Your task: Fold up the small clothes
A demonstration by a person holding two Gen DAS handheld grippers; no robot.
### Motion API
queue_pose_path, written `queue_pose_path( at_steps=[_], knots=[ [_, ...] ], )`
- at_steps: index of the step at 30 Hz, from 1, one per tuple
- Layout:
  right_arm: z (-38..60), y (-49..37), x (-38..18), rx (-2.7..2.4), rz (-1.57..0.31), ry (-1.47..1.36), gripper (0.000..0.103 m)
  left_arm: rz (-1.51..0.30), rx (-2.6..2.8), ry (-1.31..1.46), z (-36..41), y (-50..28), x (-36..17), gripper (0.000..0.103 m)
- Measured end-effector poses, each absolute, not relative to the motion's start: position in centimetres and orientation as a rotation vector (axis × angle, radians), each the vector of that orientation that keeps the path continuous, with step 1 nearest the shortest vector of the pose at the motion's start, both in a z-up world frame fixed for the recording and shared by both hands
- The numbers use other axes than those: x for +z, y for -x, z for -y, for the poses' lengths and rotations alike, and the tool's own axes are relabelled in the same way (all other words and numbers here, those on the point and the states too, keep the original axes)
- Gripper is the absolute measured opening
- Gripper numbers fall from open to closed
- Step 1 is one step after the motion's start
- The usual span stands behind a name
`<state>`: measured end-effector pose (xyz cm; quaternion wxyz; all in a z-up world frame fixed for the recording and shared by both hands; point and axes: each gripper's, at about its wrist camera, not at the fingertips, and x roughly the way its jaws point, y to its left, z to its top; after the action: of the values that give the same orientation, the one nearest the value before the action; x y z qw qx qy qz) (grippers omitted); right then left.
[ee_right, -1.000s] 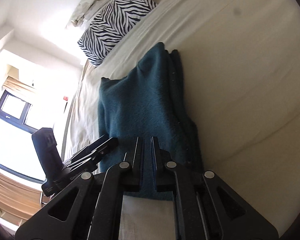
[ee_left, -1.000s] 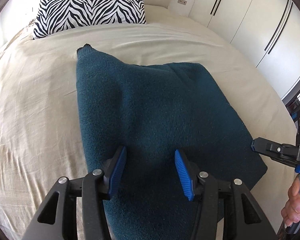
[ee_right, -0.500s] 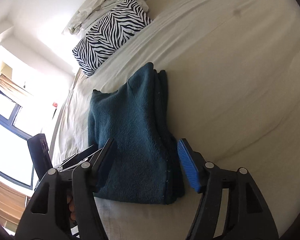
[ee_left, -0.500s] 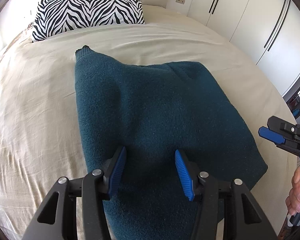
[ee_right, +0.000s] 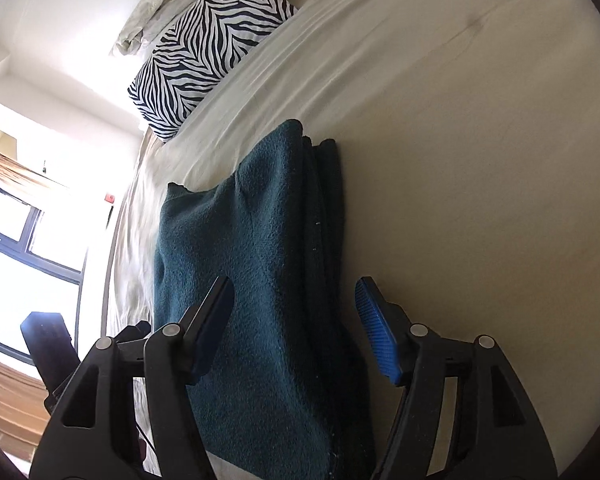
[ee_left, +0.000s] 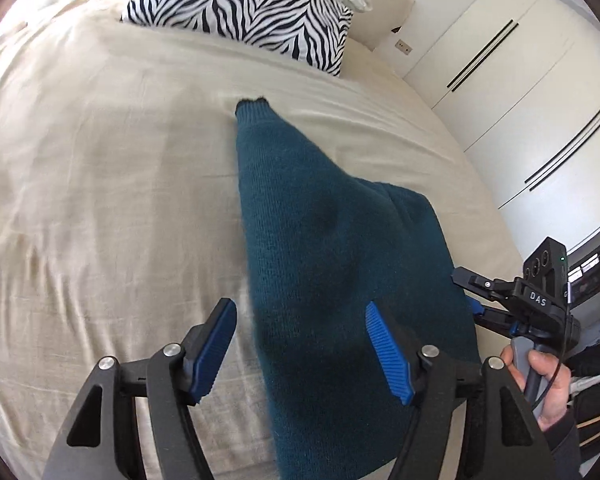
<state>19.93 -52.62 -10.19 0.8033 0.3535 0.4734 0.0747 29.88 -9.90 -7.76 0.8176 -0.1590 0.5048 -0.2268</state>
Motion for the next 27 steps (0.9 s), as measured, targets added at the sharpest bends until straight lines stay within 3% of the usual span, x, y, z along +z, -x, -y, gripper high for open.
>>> queue_pose_path(
  at_steps=[5, 7, 8, 15, 20, 27],
  knots=[
    [51.7, -22.4, -11.4, 0.173, -1.036, -0.727, 0.063, -1.172, -0.506, 0.354, 11.7, -31.2, -10.2, 0.065],
    [50.9, -23.0, -11.4, 0.181, -1.055, -0.687, 0.056, -1.179, -0.496, 0.354, 12.2, -31.7, -10.4, 0.062],
    [50.3, -23.2, -11.4, 0.174, -1.073, -0.644, 0.046, -1.185, -0.494, 0.354, 12.3, -31.9, -10.4, 0.060],
    [46.3, -23.8, -9.9, 0.072, -1.096, -0.371, 0.023, -1.189, -0.471, 0.279, 13.3, -31.8, -9.5, 0.043],
    [39.9, -21.6, -5.6, 0.018, -1.017, -0.069, 0.020, -1.131, -0.457, 0.178, 12.7, -28.3, -6.3, 0.039],
    [32.6, -15.1, -0.7, 0.128, -0.924, -0.065, 0.020, -1.047, -0.439, 0.125, 7.1, -20.3, -1.8, 0.039]
  ],
)
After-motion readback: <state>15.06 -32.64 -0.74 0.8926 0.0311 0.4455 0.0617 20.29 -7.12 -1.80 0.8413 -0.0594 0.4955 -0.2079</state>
